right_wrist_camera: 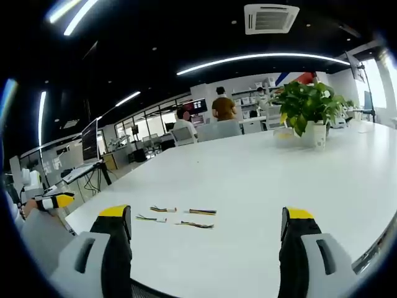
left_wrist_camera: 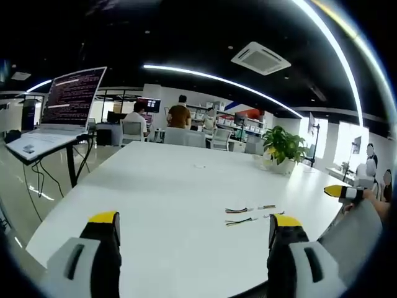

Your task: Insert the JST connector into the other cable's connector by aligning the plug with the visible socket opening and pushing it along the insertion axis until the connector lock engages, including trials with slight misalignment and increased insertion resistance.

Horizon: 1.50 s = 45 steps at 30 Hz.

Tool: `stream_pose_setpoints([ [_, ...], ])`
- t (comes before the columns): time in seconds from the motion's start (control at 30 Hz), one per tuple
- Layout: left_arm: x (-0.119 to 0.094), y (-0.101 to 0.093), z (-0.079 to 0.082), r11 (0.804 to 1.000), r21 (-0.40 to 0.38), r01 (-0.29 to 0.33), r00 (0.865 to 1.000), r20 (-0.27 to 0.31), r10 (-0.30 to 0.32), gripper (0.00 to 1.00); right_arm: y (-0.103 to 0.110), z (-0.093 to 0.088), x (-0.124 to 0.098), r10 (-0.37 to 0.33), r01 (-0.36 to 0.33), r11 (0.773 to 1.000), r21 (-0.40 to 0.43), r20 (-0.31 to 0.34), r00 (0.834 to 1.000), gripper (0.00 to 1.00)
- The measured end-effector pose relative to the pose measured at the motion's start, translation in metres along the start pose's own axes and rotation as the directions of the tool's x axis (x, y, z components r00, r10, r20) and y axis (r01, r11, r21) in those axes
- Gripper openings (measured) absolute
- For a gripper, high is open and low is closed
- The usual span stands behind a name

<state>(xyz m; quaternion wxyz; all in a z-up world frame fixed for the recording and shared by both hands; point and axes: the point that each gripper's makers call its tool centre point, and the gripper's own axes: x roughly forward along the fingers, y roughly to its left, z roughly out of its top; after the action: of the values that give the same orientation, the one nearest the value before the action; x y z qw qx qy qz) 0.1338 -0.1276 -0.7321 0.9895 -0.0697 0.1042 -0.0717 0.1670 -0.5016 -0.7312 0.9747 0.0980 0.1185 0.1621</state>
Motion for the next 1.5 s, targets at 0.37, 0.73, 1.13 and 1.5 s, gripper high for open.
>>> stream_pose_setpoints([
  [0.37, -0.0005, -0.0007, 0.0013, 1.0, -0.01, 0.006, 1.0, 0.01, -0.006, 0.98, 0.0019, 0.0002, 0.0, 0.005, -0.005, 1.0, 0.002, -0.001, 1.0, 1.0],
  [0.73, -0.0009, -0.002, 0.0027, 1.0, -0.019, 0.018, 1.0, 0.022, -0.017, 0.96, 0.0038, 0.0006, -0.0003, 0.008, -0.008, 1.0, 0.003, 0.0, 1.0, 1.0],
  [1.13, -0.0009, -0.0033, 0.0027, 0.999, -0.023, 0.025, 0.999, 0.022, -0.025, 0.95, 0.0044, 0.0018, -0.0009, 0.009, -0.009, 1.0, 0.009, 0.005, 1.0, 1.0],
  [1.5, -0.0015, -0.0042, 0.0058, 0.999, -0.029, 0.033, 0.999, 0.041, -0.031, 0.92, 0.005, 0.0029, -0.0014, 0.009, -0.009, 1.0, 0.014, 0.01, 1.0, 1.0],
])
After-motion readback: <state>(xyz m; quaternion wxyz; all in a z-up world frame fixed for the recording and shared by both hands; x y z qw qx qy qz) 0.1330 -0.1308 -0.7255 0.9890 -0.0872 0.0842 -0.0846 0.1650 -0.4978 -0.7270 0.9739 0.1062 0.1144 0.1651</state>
